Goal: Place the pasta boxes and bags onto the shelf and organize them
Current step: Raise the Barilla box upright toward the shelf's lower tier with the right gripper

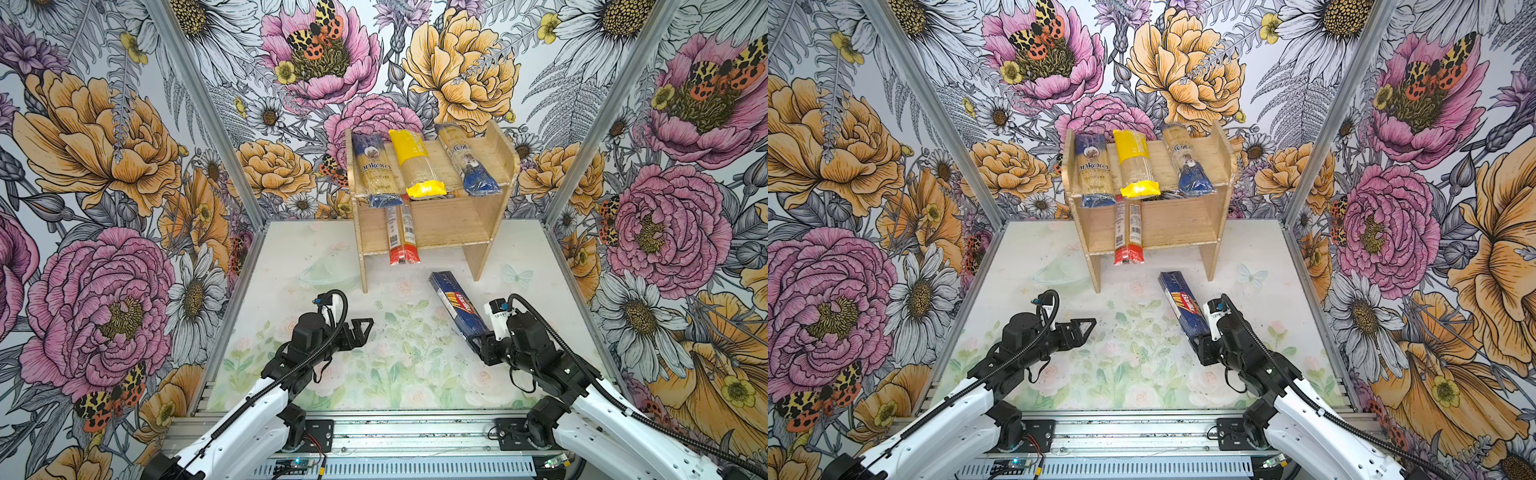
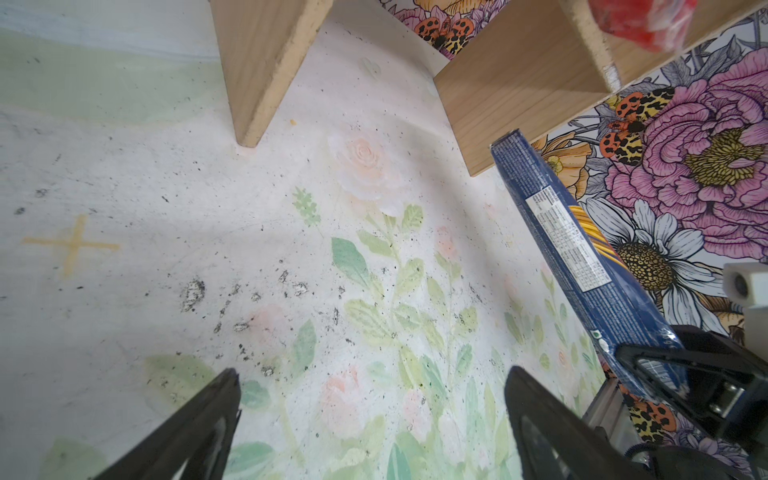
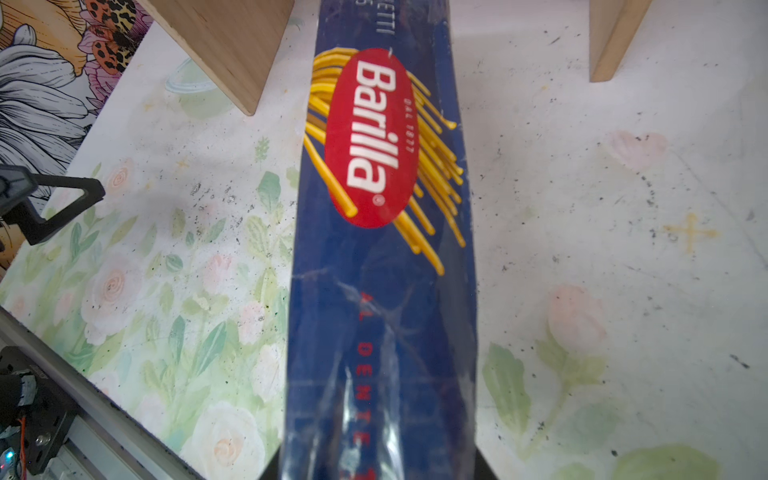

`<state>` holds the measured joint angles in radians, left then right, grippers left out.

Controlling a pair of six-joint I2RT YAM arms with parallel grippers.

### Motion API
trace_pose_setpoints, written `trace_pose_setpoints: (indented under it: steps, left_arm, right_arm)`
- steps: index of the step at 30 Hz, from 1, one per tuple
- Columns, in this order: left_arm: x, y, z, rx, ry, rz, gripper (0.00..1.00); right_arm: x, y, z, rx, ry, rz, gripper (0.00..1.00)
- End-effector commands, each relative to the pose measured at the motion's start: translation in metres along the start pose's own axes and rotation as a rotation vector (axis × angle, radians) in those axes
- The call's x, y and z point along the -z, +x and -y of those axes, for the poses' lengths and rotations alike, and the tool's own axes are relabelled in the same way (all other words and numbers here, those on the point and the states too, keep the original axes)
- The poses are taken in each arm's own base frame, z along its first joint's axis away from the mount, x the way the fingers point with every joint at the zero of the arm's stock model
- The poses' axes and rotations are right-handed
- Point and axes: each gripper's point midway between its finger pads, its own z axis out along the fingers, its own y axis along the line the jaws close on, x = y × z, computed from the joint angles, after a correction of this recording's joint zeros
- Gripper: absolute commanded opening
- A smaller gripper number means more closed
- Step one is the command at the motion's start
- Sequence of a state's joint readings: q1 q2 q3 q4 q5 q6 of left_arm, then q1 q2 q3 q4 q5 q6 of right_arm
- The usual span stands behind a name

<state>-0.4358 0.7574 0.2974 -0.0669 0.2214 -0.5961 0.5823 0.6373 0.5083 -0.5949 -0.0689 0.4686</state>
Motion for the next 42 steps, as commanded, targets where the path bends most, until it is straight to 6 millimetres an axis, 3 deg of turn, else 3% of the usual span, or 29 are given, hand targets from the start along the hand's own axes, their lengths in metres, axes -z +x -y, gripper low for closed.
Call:
trace_pose_setpoints:
  steps: [1,27,42]
  left_arm:
    - [0.002,0.004,-0.005,-0.004,-0.006,-0.005,0.99]
    - [0.002,0.006,-0.006,0.0,-0.004,-0.003,0.99]
    - [0.002,0.004,-0.006,0.002,-0.004,0.001,0.99]
  right_arm:
    - [0.039,-0.071,-0.037,0.05,-0.129,0.263,0.0]
    - [0.112,-0.1,-0.048,0.07,-0.118,0.343,0.0]
    - [0.122,-0.133,-0.057,0.111,-0.093,0.368,0.0]
